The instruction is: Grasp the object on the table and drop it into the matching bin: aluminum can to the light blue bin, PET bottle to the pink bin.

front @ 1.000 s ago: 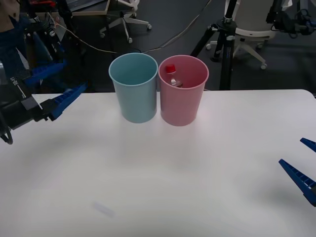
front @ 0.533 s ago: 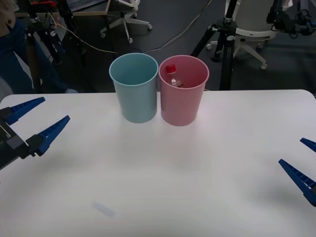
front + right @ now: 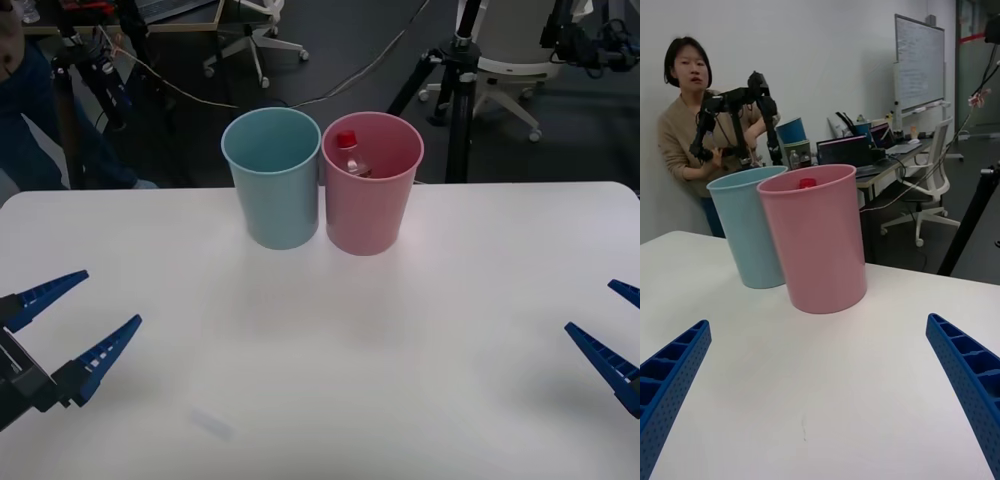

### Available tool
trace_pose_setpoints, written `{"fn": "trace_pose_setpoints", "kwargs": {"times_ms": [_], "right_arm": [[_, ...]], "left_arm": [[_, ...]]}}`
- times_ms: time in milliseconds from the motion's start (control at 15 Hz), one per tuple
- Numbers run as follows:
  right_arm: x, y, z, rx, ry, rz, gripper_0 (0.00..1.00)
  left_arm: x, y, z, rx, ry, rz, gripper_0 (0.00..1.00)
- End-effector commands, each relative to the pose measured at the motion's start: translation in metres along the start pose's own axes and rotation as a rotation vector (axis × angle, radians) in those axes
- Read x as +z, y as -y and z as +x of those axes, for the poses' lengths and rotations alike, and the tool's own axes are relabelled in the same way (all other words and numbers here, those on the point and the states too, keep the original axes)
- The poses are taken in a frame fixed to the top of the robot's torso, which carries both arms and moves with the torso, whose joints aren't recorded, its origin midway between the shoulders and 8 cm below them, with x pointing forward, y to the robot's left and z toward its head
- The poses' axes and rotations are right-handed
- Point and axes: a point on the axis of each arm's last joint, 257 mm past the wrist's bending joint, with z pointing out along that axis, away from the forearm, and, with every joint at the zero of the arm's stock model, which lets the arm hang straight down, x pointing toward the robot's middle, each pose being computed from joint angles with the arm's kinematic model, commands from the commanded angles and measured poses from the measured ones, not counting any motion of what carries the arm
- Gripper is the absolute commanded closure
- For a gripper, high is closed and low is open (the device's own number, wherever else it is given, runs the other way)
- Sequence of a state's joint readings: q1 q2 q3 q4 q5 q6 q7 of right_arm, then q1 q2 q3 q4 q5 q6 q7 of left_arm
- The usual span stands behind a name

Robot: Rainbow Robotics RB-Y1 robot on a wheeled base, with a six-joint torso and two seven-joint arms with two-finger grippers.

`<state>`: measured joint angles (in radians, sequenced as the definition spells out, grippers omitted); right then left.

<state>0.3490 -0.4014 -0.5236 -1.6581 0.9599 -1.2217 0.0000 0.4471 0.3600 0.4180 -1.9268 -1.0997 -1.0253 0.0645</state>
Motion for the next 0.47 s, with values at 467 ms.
{"fn": "trace_pose_setpoints", "kwargs": {"times_ms": [467], "right_arm": [[0.0000, 0.0000, 0.0000, 0.000, 0.000, 0.000, 0.00]], "left_arm": [[-0.0160, 0.0117, 0.0111, -0.035, -0.012, 0.006, 0.00]]}}
